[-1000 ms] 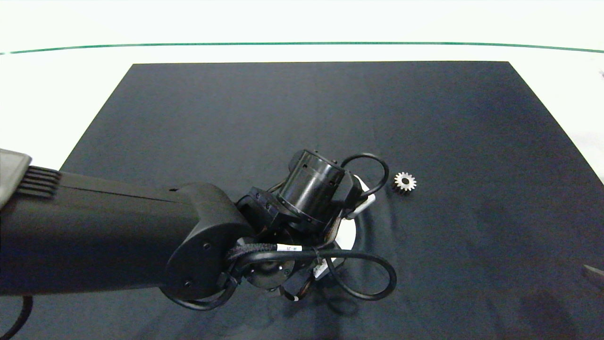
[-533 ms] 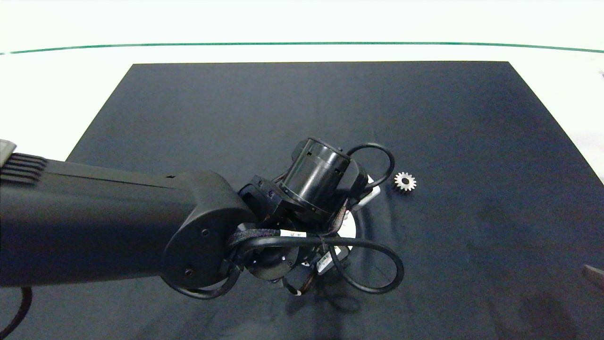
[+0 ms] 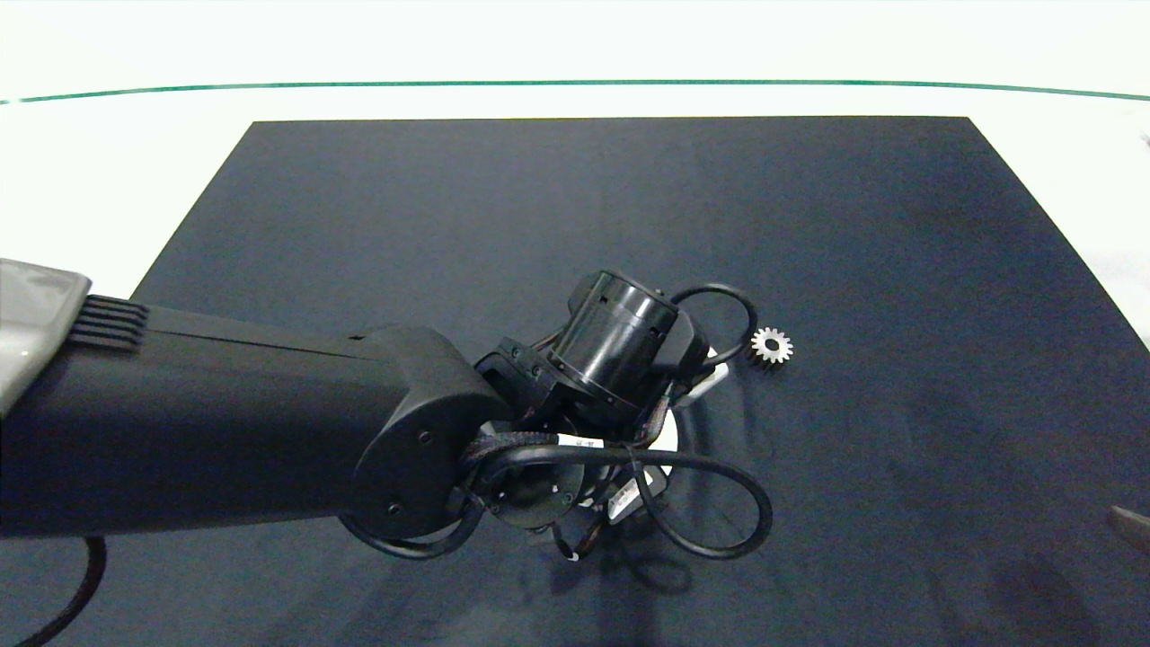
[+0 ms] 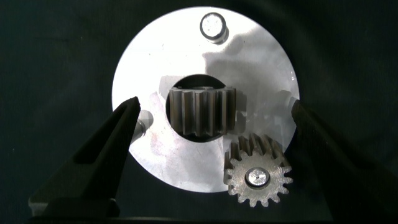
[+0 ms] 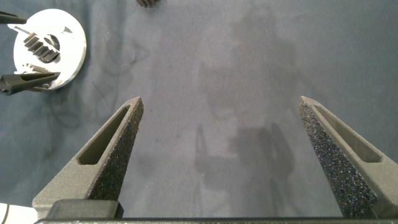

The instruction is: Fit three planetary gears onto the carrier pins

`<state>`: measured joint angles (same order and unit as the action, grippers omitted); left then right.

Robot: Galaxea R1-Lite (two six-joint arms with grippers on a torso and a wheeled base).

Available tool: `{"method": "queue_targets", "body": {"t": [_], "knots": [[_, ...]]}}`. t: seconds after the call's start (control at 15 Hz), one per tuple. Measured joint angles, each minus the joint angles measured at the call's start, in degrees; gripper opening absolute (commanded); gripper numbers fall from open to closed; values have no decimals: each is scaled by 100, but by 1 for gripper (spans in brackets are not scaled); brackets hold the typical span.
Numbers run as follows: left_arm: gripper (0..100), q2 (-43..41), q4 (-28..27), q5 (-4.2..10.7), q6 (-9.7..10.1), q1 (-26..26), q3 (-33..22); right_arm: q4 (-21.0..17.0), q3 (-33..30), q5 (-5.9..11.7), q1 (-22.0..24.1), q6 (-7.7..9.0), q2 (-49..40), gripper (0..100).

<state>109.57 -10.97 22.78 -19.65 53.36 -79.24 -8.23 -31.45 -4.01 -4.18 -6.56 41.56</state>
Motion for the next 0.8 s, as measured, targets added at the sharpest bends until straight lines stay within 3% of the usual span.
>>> {"method": "queue_targets", "body": {"t": [0.53,0.8], "knots": [[100,162,-32,0,0,-2,-171,2,15,0,7,-35,0,100],[93,204,-32,1,-7,-17,-205,0,15,0,7,-35,0,100]]}}
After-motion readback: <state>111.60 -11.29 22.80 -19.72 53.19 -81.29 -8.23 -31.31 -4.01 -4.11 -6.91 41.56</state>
